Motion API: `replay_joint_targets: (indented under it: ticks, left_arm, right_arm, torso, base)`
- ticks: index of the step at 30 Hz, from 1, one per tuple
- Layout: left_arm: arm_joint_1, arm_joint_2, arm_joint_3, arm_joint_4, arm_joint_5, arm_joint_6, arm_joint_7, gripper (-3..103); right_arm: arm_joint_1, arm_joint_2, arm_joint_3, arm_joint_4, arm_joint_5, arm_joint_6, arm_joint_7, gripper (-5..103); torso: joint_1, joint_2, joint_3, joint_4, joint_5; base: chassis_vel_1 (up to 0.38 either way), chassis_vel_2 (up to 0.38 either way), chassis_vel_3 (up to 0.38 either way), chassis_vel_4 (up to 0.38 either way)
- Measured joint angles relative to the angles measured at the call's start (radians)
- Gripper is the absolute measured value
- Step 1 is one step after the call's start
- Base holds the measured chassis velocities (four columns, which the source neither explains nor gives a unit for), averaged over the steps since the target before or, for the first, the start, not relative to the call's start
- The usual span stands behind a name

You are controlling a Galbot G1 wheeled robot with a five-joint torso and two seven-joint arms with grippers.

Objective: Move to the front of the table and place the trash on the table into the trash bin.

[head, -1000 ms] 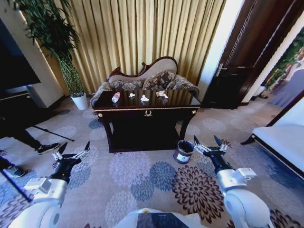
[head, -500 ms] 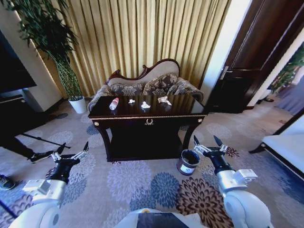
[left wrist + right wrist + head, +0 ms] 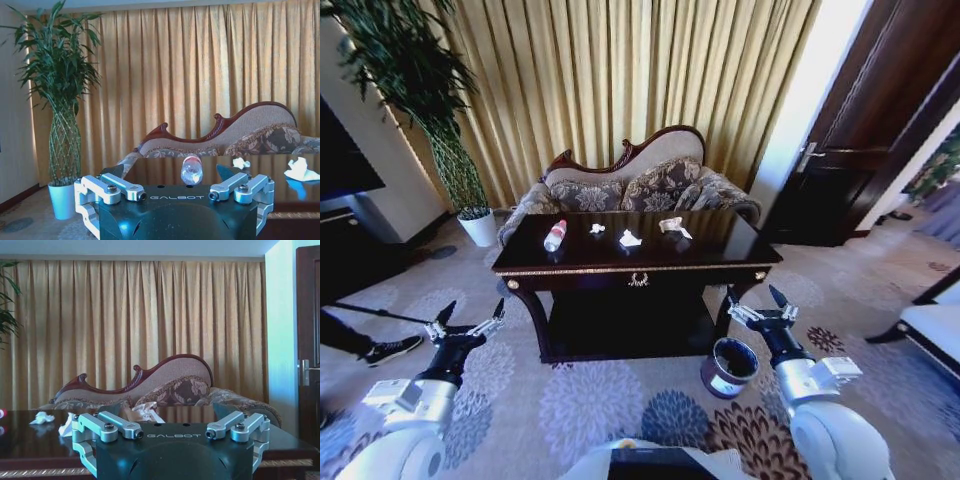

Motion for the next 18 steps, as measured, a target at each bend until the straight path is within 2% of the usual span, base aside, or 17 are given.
replay_joint_targets:
  ticks: [12,18]
  left_arm:
    - [0.000,-0.003,0.001,-0.007,-0.006,-0.001,0.000,100]
    - [-0.004,0.000,0.005,-0.010,-0.019,0.000,-0.012,100]
  right_arm:
    - [0.005,-0.004,-0.006,-0.005,-0.011,0.001,0.000,100]
    - [0.027,-0.030,-0.007,-0.026,0.002,-0.024,0.003,100]
  torso:
    - [0.000,0.000,0.000,0.0001,0.0000]
    - [0.001,0.000,0.000,-0.0001,-0.0001]
  base:
    - [-0.238,0.239,0.236,-0.227]
    - [-0.139,0.115,0.124,-0.131]
